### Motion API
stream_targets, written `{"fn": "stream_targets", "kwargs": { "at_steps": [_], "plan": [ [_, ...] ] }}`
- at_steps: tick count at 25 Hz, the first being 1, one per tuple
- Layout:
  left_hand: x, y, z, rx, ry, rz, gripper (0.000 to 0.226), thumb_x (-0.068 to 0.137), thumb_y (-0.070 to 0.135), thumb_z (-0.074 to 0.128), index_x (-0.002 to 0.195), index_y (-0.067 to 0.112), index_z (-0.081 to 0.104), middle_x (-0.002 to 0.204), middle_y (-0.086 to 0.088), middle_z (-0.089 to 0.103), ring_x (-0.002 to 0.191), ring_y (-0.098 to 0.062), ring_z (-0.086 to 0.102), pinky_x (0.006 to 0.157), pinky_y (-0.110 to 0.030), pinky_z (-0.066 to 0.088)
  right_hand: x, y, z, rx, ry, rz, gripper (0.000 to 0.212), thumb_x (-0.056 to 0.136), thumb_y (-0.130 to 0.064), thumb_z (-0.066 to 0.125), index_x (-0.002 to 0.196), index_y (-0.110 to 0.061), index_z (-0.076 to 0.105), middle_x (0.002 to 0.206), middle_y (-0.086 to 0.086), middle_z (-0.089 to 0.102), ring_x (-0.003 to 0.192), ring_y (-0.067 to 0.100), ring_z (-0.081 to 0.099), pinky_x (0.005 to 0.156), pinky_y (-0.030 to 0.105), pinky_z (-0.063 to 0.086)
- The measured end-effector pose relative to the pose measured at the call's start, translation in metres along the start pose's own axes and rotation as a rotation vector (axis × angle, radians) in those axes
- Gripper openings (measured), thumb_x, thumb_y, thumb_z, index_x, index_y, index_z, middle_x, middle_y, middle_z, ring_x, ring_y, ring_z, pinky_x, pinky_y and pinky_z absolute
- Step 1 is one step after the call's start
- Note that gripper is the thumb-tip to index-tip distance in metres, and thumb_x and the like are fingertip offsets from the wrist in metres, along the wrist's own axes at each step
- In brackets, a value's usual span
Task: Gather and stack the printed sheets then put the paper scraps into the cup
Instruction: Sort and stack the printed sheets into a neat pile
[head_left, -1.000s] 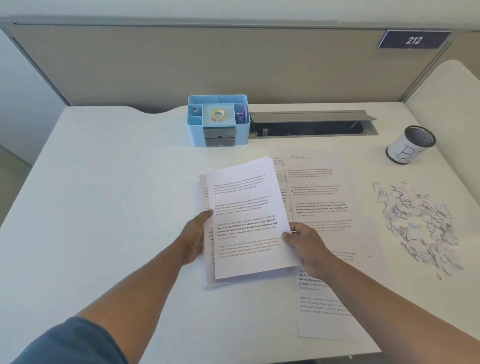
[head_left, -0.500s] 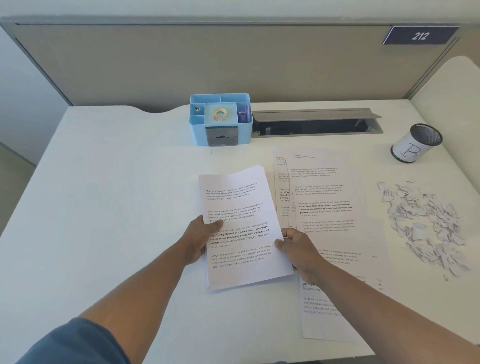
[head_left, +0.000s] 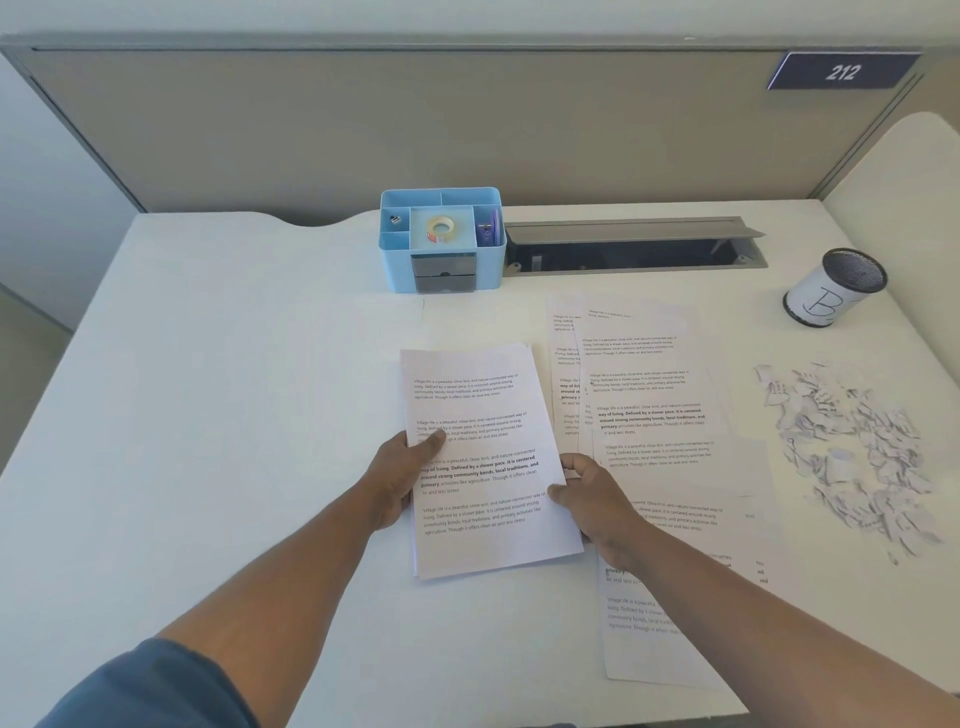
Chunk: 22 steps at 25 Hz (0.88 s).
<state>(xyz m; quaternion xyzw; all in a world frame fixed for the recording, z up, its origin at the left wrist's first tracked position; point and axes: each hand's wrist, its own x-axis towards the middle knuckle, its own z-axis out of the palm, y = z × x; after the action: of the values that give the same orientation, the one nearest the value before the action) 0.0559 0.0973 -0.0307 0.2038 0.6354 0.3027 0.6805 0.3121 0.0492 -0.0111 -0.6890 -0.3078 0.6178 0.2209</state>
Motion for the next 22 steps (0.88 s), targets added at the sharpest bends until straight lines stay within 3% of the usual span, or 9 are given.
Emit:
{"fn": "stream_targets", "kwargs": {
  "at_steps": [3, 6, 8, 11, 13, 16, 19, 22],
  "plan": [
    [-0.006, 0.005, 0.000, -0.075, -0.014, -0.059, 0.059, 0.103, 0.064, 0.037, 0.119, 0.019, 0.070, 0.111, -0.009, 0.078, 0.103, -0.031, 0.075, 0.088, -0.046, 0.059, 0.001, 0.002, 0.001, -0.025, 0.008, -0.026, 0.037, 0.097, -0.011, 0.054, 0.120, -0.040, 0.059, 0.113, 0.001, 0.075, 0.087, 0.021, 0.073, 0.063, 0.029, 0.051],
    [-0.006, 0.007, -0.001, -0.142, 0.017, -0.086, 0.072, 0.106, 0.064, 0.018, 0.122, 0.018, 0.071, 0.111, -0.011, 0.078, 0.101, -0.032, 0.076, 0.086, -0.045, 0.059, 0.003, 0.004, 0.000, -0.075, -0.010, -0.052, 0.049, 0.100, -0.013, 0.048, 0.129, -0.052, 0.053, 0.122, -0.005, 0.072, 0.101, 0.018, 0.069, 0.077, 0.029, 0.050],
    [-0.006, 0.007, -0.002, -0.150, 0.029, -0.093, 0.067, 0.109, 0.057, 0.020, 0.125, 0.016, 0.069, 0.112, -0.011, 0.078, 0.101, -0.032, 0.076, 0.087, -0.047, 0.059, 0.000, 0.003, -0.001, -0.102, -0.032, -0.067, 0.054, 0.104, -0.008, 0.043, 0.128, -0.056, 0.049, 0.115, -0.018, 0.069, 0.101, 0.006, 0.064, 0.076, 0.021, 0.045],
    [-0.006, 0.010, 0.001, -0.137, 0.037, -0.102, 0.058, 0.110, 0.054, 0.026, 0.122, 0.017, 0.070, 0.110, -0.010, 0.079, 0.100, -0.032, 0.076, 0.089, -0.048, 0.059, -0.006, 0.000, -0.003, -0.147, -0.055, -0.078, 0.062, 0.106, -0.003, 0.039, 0.116, -0.063, 0.046, 0.102, -0.025, 0.065, 0.080, -0.007, 0.056, 0.055, 0.009, 0.036],
    [-0.005, 0.011, 0.003, -0.136, 0.064, -0.102, 0.054, 0.110, 0.053, 0.030, 0.117, 0.017, 0.071, 0.105, -0.010, 0.080, 0.096, -0.033, 0.076, 0.087, -0.050, 0.059, -0.003, 0.002, -0.004, -0.163, -0.068, -0.102, 0.065, 0.106, -0.003, 0.040, 0.127, -0.064, 0.044, 0.114, -0.022, 0.066, 0.084, -0.007, 0.055, 0.057, 0.009, 0.035],
    [-0.002, 0.011, 0.005, -0.124, 0.085, -0.096, 0.053, 0.110, 0.051, 0.032, 0.116, 0.017, 0.072, 0.104, -0.011, 0.079, 0.098, -0.035, 0.076, 0.092, -0.054, 0.058, -0.002, 0.004, -0.003, -0.152, -0.081, -0.109, 0.067, 0.103, -0.002, 0.042, 0.150, -0.050, 0.037, 0.135, -0.014, 0.065, 0.097, -0.003, 0.059, 0.063, 0.009, 0.040],
    [0.000, 0.010, 0.003, -0.125, 0.058, -0.096, 0.058, 0.109, 0.055, 0.028, 0.120, 0.018, 0.071, 0.111, -0.012, 0.078, 0.101, -0.036, 0.075, 0.095, -0.055, 0.057, -0.006, 0.002, -0.003, -0.160, -0.093, -0.117, 0.068, 0.101, 0.000, 0.042, 0.147, -0.050, 0.039, 0.132, -0.015, 0.067, 0.100, -0.001, 0.063, 0.061, 0.007, 0.041],
    [0.000, 0.009, 0.001, -0.121, -0.012, -0.103, 0.067, 0.102, 0.071, 0.030, 0.120, 0.021, 0.071, 0.112, -0.009, 0.078, 0.105, -0.035, 0.075, 0.094, -0.053, 0.057, -0.007, 0.001, -0.003, -0.164, -0.079, -0.116, 0.068, 0.101, 0.000, 0.042, 0.140, -0.055, 0.044, 0.122, -0.020, 0.071, 0.104, 0.001, 0.066, 0.059, 0.008, 0.042]
  ]
}}
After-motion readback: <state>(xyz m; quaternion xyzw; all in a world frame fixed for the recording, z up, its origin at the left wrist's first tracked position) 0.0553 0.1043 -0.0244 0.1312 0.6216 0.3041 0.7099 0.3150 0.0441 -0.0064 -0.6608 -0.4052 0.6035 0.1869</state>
